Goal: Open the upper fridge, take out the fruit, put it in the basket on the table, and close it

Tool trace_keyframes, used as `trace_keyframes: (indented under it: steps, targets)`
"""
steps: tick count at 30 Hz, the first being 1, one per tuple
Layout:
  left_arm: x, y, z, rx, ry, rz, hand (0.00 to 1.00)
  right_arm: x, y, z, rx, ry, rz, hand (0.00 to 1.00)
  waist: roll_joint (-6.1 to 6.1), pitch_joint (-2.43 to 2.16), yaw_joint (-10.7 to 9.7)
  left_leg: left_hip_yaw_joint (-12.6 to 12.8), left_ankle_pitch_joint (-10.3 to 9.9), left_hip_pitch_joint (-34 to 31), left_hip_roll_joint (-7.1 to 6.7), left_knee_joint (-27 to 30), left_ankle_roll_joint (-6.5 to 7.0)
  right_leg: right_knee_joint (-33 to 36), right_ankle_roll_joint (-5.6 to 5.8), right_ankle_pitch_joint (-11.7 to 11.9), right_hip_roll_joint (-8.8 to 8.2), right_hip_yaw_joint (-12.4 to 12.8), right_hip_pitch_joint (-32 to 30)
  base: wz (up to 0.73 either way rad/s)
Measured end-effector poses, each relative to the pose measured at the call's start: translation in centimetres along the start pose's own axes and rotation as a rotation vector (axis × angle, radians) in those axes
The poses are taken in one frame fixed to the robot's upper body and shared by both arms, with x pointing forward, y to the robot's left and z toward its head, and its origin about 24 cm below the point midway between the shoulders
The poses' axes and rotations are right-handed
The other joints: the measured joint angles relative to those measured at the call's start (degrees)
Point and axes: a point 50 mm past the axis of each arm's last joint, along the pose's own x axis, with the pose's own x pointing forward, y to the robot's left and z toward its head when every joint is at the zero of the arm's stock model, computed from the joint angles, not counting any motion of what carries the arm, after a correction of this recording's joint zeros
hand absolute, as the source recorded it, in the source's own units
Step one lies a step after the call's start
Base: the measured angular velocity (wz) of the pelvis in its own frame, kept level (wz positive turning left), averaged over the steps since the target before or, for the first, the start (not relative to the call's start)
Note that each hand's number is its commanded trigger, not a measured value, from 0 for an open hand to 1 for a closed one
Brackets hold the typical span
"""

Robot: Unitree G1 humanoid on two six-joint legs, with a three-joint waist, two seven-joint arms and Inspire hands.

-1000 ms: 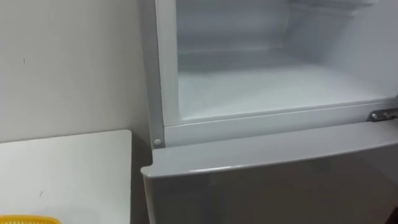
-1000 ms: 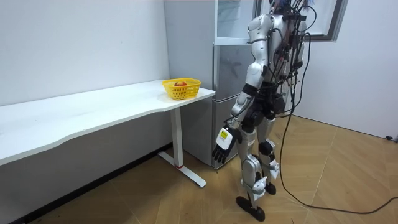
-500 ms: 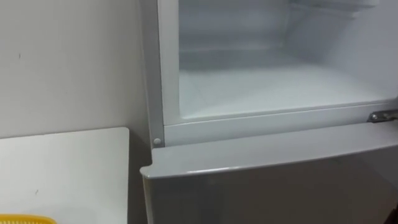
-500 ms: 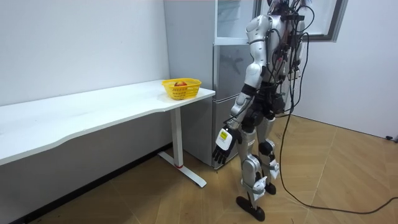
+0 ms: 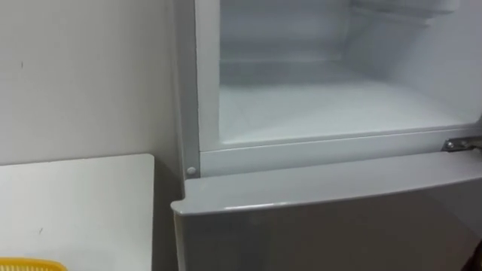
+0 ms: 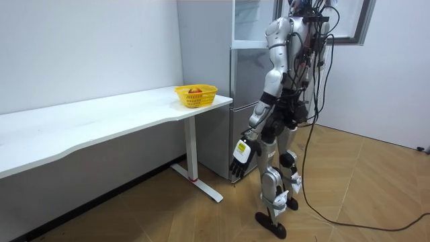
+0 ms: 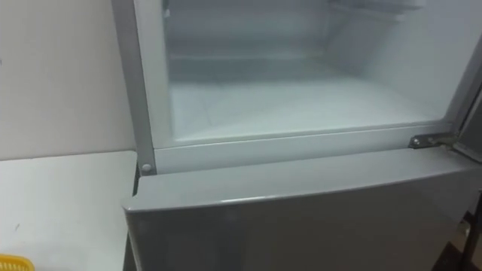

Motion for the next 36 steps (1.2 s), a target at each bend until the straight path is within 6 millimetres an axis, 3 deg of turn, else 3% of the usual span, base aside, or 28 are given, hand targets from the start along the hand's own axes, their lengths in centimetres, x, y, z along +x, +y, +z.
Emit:
trace_keyframes:
  steps: [9, 15, 29, 36]
  targets:
    - [0.0, 0.2, 0.2, 0.0, -0.006, 0.005, 0.0, 0.1, 2.3, 1.6, 0.003, -0.04, 0.059, 0.0, -0.55, -0.03, -0.14, 0.01, 0.0, -0.13, 0.0, 0.05, 0.0, 0.14, -0.02, 0.02, 0.03, 0.05, -0.65, 0.0]
    - [0.1, 0.4, 0.3, 0.007, -0.01, 0.009, 0.0, 0.1, 2.6, 1.7, 0.028, -0.03, 0.031, 0.0, -0.8, -0.09, -0.22, 0.0, 0.0, -0.38, 0.01, -0.03, 0.0, 0.18, -0.02, 0.02, 0.05, 0.02, -0.75, 0.0]
    - [0.0, 0.8, 0.0, -0.029, -0.007, 0.007, 0.0, -0.2, 3.9, 0.8, 0.024, -0.001, 0.032, 0.0, -1.18, -0.09, -1.24, 0.47, 0.01, 0.09, 0.04, -0.12, -0.01, 0.27, -0.06, 0.1, 0.07, 0.07, -0.2, -0.01]
    - [-0.1, 1.3, -0.5, -0.077, 0.006, 0.024, 0.0, -1.2, 5.4, 0.4, -0.133, -0.083, 0.03, 0.0, -1.13, -0.05, -1.1, 0.96, 0.06, -0.62, -0.07, 0.09, -0.07, 2.07, -0.14, -0.16, -0.01, 0.26, -2.2, -0.04]
